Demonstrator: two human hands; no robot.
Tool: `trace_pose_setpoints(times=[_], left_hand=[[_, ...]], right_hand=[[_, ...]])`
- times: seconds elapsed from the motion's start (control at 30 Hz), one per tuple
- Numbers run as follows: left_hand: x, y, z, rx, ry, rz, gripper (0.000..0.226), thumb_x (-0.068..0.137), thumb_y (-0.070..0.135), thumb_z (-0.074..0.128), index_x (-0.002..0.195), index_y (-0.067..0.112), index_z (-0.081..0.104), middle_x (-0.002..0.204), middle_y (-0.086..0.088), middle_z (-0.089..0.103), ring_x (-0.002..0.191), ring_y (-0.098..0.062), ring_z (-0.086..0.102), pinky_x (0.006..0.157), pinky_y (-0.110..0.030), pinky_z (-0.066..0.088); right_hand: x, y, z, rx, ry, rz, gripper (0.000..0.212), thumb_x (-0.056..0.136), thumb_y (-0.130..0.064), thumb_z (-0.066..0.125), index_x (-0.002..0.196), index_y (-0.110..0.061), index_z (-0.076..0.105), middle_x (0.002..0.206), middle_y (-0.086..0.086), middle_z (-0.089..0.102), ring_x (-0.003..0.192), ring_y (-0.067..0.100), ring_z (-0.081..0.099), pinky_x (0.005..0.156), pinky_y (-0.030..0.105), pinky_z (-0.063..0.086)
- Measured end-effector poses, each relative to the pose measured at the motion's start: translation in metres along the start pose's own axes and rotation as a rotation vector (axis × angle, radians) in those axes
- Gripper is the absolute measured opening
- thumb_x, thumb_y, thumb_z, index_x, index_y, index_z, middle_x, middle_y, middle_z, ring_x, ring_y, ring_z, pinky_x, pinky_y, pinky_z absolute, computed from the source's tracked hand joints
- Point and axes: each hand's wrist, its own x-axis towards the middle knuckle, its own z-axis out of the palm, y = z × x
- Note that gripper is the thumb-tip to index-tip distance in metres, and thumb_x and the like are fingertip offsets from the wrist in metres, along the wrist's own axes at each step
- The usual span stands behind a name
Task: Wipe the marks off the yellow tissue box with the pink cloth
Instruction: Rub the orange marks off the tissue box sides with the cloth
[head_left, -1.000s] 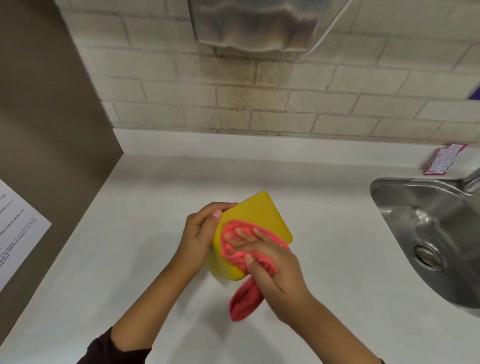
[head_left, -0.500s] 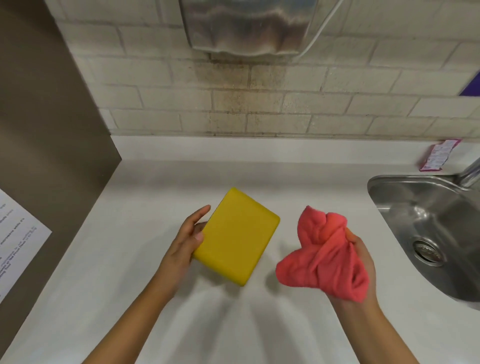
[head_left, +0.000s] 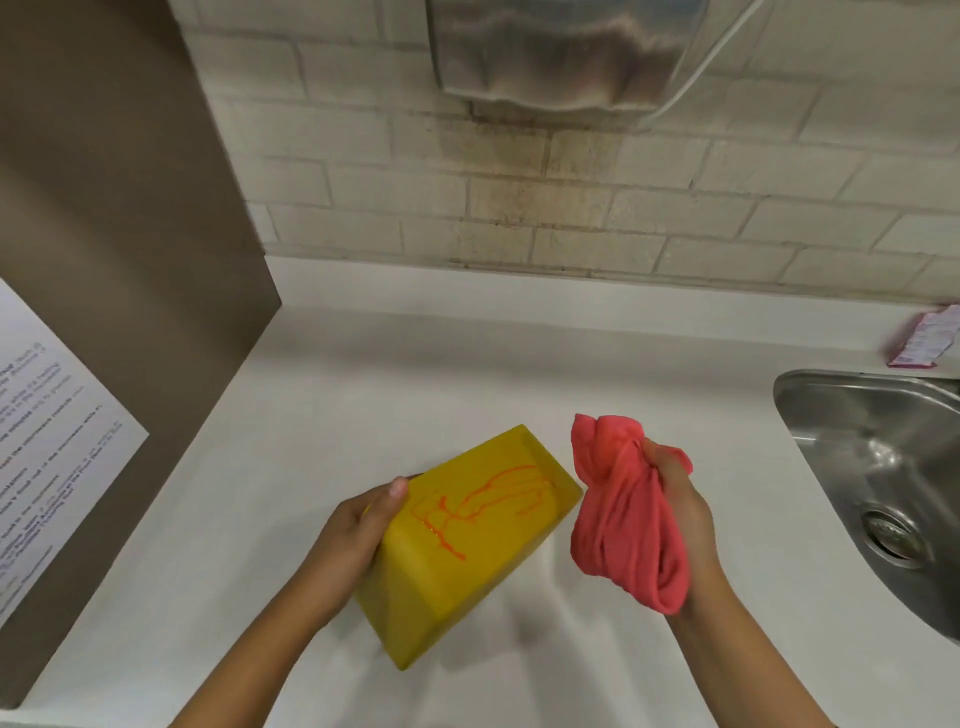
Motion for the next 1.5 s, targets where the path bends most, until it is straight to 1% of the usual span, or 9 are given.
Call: trace_pose_setpoints(times=[0.2, 0.43, 0.67, 0.8, 1.0, 1.13, 1.23, 1.37, 1.5], left_hand=[[0.002, -0.009, 0.007, -0.047, 0.103, 0.016, 0.038, 0.082, 0.063, 0.035, 0.079, 0.05, 0.071, 0.075, 0.021, 0.074, 0.073, 0.004, 0.068, 0.056, -0.008, 0.047], [0.014, -0.014, 0.003, -0.039, 0.136, -0.027, 0.045, 0.089, 0.06, 0.029, 0.08, 0.048, 0.071, 0.073, 0.017, 0.074, 0.071, 0.002, 0.068, 0.065, -0.022, 0.046], [0.023, -0.01, 0.001, -0.031, 0.09, -0.016, 0.057, 0.072, 0.068, 0.033, 0.054, 0.021, 0.059, 0.05, 0.007, 0.062, 0.052, -0.001, 0.06, 0.068, -0.031, 0.045], [0.028, -0.012, 0.002, -0.017, 0.098, -0.006, 0.054, 0.078, 0.065, 0.033, 0.052, 0.023, 0.055, 0.051, 0.007, 0.062, 0.052, 0.0, 0.059, 0.067, -0.03, 0.044], [0.031, -0.006, 0.003, -0.017, 0.118, -0.005, 0.06, 0.092, 0.049, 0.032, 0.043, 0.031, 0.06, 0.043, 0.01, 0.058, 0.044, 0.002, 0.056, 0.061, -0.029, 0.04], [0.029, -0.002, 0.003, 0.012, 0.09, -0.008, 0.054, 0.073, 0.066, 0.033, 0.046, 0.02, 0.04, 0.046, 0.004, 0.048, 0.048, -0.006, 0.051, 0.065, -0.031, 0.041], [0.033, 0.006, 0.005, 0.069, 0.146, -0.04, 0.054, 0.069, 0.071, 0.032, 0.052, 0.02, 0.037, 0.054, -0.004, 0.051, 0.057, -0.019, 0.054, 0.068, -0.035, 0.044], [0.037, 0.01, 0.005, 0.086, 0.179, -0.043, 0.056, 0.069, 0.073, 0.031, 0.053, 0.019, 0.034, 0.053, -0.005, 0.048, 0.056, -0.022, 0.051, 0.066, -0.035, 0.042], [0.036, 0.01, 0.003, 0.082, 0.147, -0.041, 0.053, 0.069, 0.071, 0.032, 0.048, 0.023, 0.03, 0.045, 0.004, 0.043, 0.048, -0.015, 0.047, 0.064, -0.034, 0.04]], right_hand=[[0.013, 0.02, 0.041, -0.342, 0.021, -0.283, 0.03, 0.099, -0.013, 0.042, 0.077, -0.023, 0.059, 0.075, -0.007, 0.064, 0.06, -0.013, 0.06, 0.055, 0.002, 0.044], [0.012, 0.033, 0.058, -0.652, -0.164, -0.378, 0.02, 0.089, -0.045, 0.04, 0.078, -0.035, 0.053, 0.07, -0.013, 0.063, 0.069, -0.003, 0.06, 0.06, 0.013, 0.043], [0.028, 0.027, 0.032, -0.531, -0.125, -0.324, 0.026, 0.097, -0.024, 0.046, 0.074, -0.017, 0.055, 0.066, -0.009, 0.059, 0.065, 0.008, 0.056, 0.06, 0.018, 0.044], [0.03, 0.021, 0.054, -0.587, -0.17, -0.305, 0.022, 0.097, -0.029, 0.046, 0.08, -0.022, 0.056, 0.077, -0.004, 0.065, 0.077, 0.016, 0.061, 0.07, 0.026, 0.046], [0.013, 0.028, 0.04, -0.514, -0.291, -0.337, 0.021, 0.088, -0.033, 0.047, 0.07, -0.027, 0.057, 0.064, -0.02, 0.063, 0.064, -0.003, 0.057, 0.063, 0.014, 0.044], [0.033, 0.02, 0.033, -0.541, -0.11, -0.29, 0.026, 0.097, -0.02, 0.048, 0.073, -0.014, 0.054, 0.066, -0.006, 0.058, 0.067, 0.012, 0.056, 0.065, 0.029, 0.044], [0.03, 0.017, 0.052, -0.593, -0.176, -0.286, 0.025, 0.098, -0.026, 0.047, 0.077, -0.015, 0.056, 0.074, 0.0, 0.063, 0.075, 0.019, 0.059, 0.075, 0.039, 0.048], [0.01, 0.02, 0.052, -0.468, -0.337, -0.276, 0.024, 0.089, -0.035, 0.049, 0.074, -0.019, 0.059, 0.074, -0.012, 0.066, 0.077, 0.008, 0.063, 0.074, 0.021, 0.048], [0.012, 0.014, 0.032, -0.318, -0.259, -0.246, 0.027, 0.096, -0.011, 0.047, 0.069, -0.014, 0.051, 0.058, -0.017, 0.062, 0.058, -0.005, 0.055, 0.06, 0.011, 0.043]])
